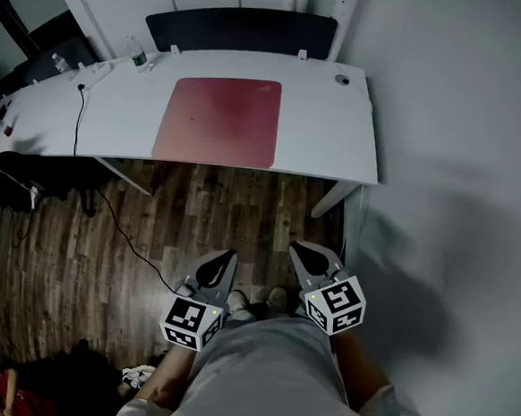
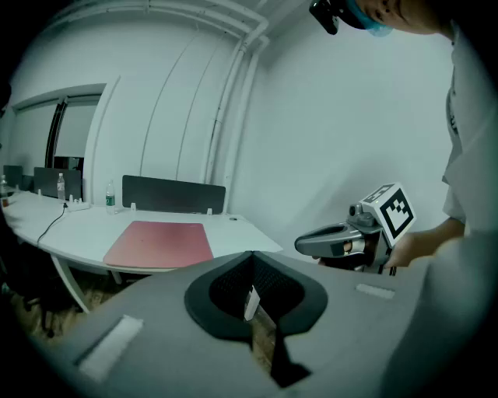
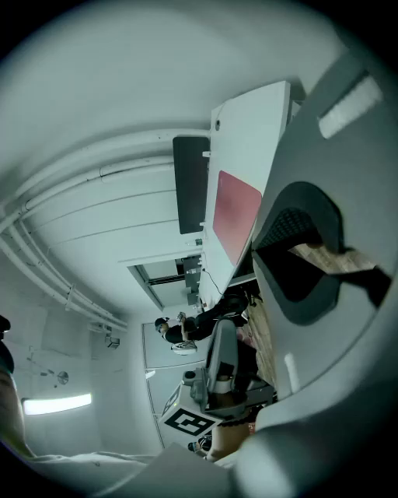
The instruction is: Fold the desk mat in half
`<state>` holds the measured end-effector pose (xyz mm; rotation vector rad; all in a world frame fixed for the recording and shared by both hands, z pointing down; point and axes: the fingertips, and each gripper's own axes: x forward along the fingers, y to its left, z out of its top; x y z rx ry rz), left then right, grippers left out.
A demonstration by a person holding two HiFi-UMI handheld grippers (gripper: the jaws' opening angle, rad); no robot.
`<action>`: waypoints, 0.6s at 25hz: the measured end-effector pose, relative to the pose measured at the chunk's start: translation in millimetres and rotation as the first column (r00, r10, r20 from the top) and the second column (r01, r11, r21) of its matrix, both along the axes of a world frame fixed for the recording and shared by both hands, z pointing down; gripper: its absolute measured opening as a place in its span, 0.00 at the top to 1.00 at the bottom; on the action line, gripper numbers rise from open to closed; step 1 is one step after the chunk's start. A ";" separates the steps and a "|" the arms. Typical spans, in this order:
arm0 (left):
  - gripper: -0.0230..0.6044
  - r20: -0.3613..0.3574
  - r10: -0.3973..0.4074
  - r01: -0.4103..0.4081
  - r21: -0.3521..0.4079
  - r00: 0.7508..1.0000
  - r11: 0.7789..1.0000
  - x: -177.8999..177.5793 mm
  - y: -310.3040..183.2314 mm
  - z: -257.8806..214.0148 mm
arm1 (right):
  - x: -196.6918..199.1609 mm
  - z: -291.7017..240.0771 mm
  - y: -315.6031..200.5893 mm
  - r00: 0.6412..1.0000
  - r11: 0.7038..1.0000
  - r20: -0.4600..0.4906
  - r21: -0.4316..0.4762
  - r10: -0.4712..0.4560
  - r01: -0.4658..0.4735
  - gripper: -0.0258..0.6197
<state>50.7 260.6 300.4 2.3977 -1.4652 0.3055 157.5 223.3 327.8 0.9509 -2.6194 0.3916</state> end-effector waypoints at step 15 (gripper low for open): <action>0.93 -0.005 0.033 -0.033 0.016 0.999 0.999 -10.4 3.2 -6.0 | -8.5 -8.6 4.6 1.000 0.999 -0.001 0.026 0.030 -0.030 0.95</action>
